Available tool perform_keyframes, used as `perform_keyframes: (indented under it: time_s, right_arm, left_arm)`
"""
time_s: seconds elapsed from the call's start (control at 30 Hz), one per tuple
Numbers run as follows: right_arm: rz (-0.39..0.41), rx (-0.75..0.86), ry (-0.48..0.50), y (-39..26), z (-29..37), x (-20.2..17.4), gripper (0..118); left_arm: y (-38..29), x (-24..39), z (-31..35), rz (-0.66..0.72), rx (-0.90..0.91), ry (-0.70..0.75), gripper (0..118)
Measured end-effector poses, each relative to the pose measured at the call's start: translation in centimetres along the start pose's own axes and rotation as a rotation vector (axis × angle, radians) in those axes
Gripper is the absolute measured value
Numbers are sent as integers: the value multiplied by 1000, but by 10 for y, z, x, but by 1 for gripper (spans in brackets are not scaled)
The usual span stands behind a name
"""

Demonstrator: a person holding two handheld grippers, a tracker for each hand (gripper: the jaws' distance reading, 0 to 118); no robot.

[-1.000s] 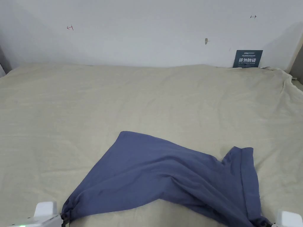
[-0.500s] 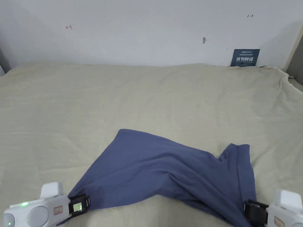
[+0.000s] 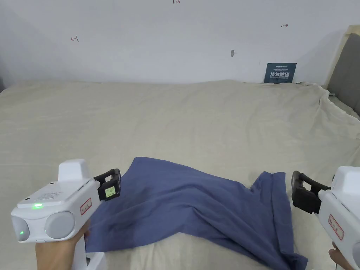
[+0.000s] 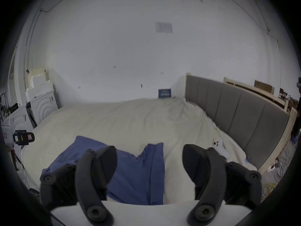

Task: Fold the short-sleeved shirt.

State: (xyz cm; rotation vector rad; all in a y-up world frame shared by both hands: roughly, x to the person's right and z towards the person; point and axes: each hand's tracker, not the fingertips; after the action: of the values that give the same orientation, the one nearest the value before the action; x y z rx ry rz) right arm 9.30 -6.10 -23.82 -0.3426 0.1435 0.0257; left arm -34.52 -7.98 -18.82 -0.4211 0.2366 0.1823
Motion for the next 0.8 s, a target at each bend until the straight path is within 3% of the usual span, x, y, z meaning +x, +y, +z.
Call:
perform_keyframes:
  time_s: [0.03,0.07,0.1,0.13,0.43,0.8]
  right_arm:
    - [14,17,-3,0,2,-2,32]
    - [17,29,-4,0,4,-3,4]
    - [23,48,-14,0,5,-4,1]
    - [30,53,-22,0,5,-7,1]
    - [22,11,-5,-6,-19,-8,0]
    - [17,-62,-39,-10,-85,-4,0]
  left_arm:
    - [0,1,1,12,14,-18,49]
    - [0,2,1,42,21,-50,22]
    - [0,1,0,70,23,-90,7]
    - [1,0,-2,90,16,-133,3]
    - [16,13,-39,-7,-9,-149,0]
    - [59,4,-206,-93,-190,-130,0]
